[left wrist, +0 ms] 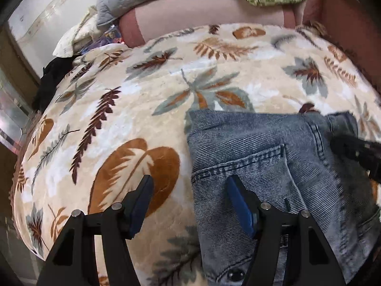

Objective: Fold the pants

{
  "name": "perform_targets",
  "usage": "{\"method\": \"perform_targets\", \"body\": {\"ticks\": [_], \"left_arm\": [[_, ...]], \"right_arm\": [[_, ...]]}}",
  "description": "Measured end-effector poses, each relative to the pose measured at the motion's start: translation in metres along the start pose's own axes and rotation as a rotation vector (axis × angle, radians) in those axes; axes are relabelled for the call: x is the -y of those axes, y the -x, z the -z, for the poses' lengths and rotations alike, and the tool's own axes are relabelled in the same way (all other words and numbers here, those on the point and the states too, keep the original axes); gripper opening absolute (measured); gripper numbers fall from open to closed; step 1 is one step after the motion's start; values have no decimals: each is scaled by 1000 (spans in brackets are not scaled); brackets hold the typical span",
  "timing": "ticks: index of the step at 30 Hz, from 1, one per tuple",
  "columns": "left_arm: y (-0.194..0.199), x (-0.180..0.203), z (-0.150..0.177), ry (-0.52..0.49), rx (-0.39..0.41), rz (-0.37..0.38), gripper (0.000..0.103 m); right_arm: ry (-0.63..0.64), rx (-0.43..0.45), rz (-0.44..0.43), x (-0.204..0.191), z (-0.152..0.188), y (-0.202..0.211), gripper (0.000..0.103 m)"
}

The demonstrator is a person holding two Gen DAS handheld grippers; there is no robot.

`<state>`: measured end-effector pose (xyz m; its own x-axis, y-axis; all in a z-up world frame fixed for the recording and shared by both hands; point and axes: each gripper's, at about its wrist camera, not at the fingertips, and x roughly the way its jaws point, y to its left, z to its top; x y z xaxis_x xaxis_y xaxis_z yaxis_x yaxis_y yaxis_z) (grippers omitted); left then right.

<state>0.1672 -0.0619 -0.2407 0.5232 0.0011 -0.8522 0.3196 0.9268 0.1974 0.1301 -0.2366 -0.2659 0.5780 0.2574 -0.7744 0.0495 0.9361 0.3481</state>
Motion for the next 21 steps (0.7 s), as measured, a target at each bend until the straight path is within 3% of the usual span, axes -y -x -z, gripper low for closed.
{"method": "perform_targets", "body": {"ticks": [5,11,16,20,21], "left_arm": [[-13,4,4,-14,-5,-25,72],[6,-7,5,26,-31,6,72],[44,-9,29,33,18,22,72],[58,1,54,12,18,48,72],[55,5,60,0,8,48,72]], "right_arm": [[-35,-29,-21,11,-3,-14,31],[-73,-17,-58,11,5,16,36],[-36,-14,-97,3,35,53,36],[9,-65,-70,-9,67,59,36],[20,-80,-54,-10,74,56,40]]}}
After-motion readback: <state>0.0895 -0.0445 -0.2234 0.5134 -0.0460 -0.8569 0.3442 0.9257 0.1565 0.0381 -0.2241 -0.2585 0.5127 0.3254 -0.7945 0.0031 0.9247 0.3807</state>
